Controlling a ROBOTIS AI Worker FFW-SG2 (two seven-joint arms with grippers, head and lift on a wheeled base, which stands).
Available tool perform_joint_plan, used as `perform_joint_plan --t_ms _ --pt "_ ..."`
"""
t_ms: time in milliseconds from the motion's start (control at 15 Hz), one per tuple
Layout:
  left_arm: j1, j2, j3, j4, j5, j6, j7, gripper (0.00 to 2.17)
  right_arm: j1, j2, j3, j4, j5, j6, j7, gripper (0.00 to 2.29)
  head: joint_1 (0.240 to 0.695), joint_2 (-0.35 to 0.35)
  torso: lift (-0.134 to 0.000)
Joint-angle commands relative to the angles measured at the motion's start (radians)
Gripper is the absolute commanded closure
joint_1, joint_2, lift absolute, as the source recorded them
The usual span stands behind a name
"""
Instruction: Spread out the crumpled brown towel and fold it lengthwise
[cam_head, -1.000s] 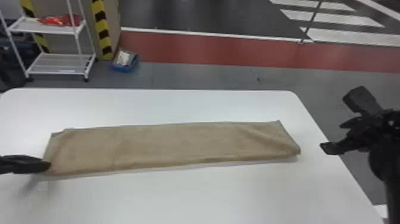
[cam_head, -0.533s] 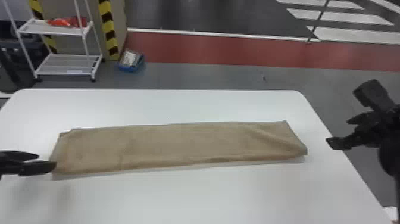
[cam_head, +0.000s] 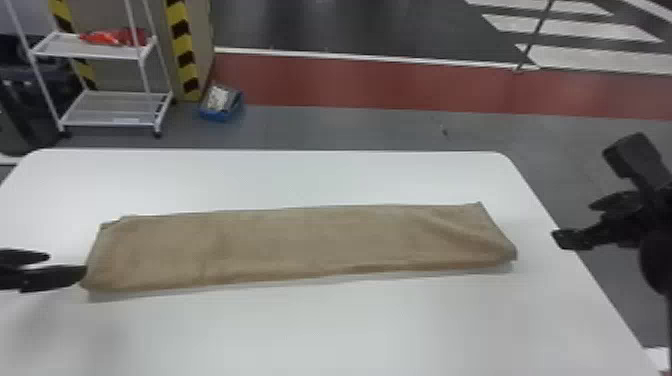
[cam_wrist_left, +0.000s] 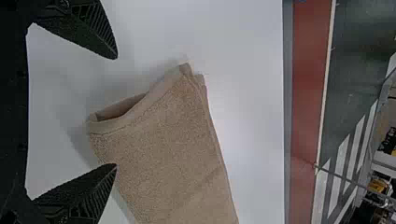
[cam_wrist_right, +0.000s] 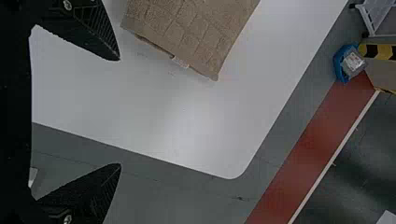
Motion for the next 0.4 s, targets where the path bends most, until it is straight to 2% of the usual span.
perform_joint_plan --t_ms 0,333 --pt "0.006 -0.009 0.005 -0.013 0.01 0.005 0.0 0.07 0.003 0.001 -0.006 -0.001 -0.005 -0.002 0.001 0.07 0.695 -0.127 -0.124" --pt "0.031 -0.019 0.017 -0.045 0.016 0.005 0.0 0.07 0.011 0.004 -0.012 -0.008 -0.008 0.001 -0.001 0.07 0.695 -0.134 -0.124"
